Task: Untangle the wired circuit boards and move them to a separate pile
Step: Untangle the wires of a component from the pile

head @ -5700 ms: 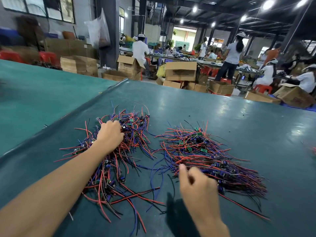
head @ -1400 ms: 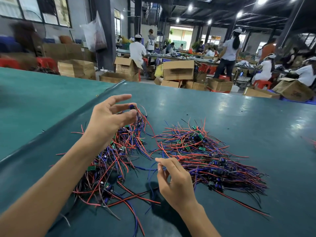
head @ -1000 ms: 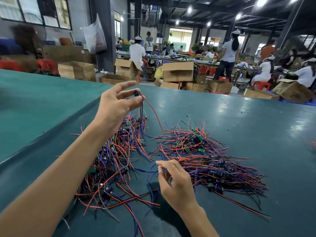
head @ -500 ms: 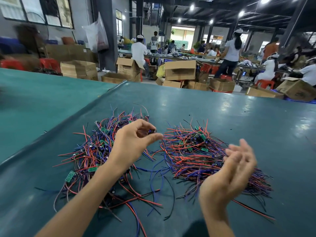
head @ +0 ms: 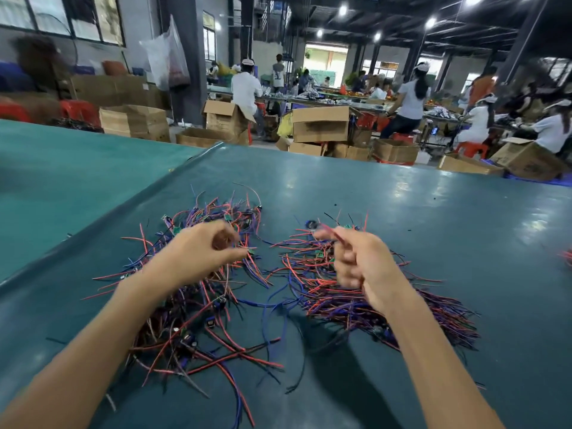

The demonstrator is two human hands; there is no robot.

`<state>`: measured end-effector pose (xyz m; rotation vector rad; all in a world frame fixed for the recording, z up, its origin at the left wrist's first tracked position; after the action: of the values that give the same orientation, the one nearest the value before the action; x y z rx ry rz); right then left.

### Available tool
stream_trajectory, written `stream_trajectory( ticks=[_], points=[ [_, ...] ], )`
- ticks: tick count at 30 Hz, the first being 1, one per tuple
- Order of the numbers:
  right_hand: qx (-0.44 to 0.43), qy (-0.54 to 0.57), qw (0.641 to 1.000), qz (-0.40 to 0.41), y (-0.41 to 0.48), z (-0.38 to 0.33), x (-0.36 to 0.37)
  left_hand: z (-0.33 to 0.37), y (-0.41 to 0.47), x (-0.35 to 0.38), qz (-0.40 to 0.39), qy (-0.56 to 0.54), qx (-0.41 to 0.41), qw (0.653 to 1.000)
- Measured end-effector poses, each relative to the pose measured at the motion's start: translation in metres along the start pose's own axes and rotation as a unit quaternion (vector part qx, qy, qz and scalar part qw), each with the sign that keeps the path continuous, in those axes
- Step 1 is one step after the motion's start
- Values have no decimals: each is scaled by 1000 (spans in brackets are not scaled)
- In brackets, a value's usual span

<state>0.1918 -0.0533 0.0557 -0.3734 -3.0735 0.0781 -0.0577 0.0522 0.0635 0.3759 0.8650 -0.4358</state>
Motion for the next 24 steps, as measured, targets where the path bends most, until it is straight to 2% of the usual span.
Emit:
stream_trajectory(
  ticks=[2,4,6,9,11,13,15,18,21,24],
  points=[
    [33,-85,990,106,25,-7,-33,-25,-5,9,-113,129,-72,982],
    [51,-257,951,163,50,-15,-59,-36,-12,19,-178,180,-94,963],
    [62,-399,901,162,71,-13,-72,-38,-17,26,-189,190,-95,959],
    [88,-536,827,144,84,4,-74,-39,-24,33,-186,196,-102,957],
    [111,-597,774,179,81,12,-71,-39,-25,35,-174,215,-98,956],
    [63,-619,747,234,73,5,-54,-39,-26,38,-172,217,-94,956],
    [-60,-613,746,253,62,-4,-23,-39,-28,41,-182,205,-97,957],
    [-228,-538,786,200,36,-2,35,-39,-27,43,-200,198,-89,955],
    [-296,-476,815,147,12,15,81,-34,-23,46,-197,181,-78,960],
    [-330,-443,824,126,-1,35,97,-26,-16,41,-137,148,-62,978]
  ],
)
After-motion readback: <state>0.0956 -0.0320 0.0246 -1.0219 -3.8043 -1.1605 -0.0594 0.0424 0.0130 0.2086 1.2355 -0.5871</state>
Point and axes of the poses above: each hand's wrist, its own y-axis towards the middle knuckle, its own x-axis out of the palm, z = x × y, the point moved 6 cm from there along y, towards the middle knuckle, and after that the axes turned 3 degrees about -z, right-handed, at the moved point
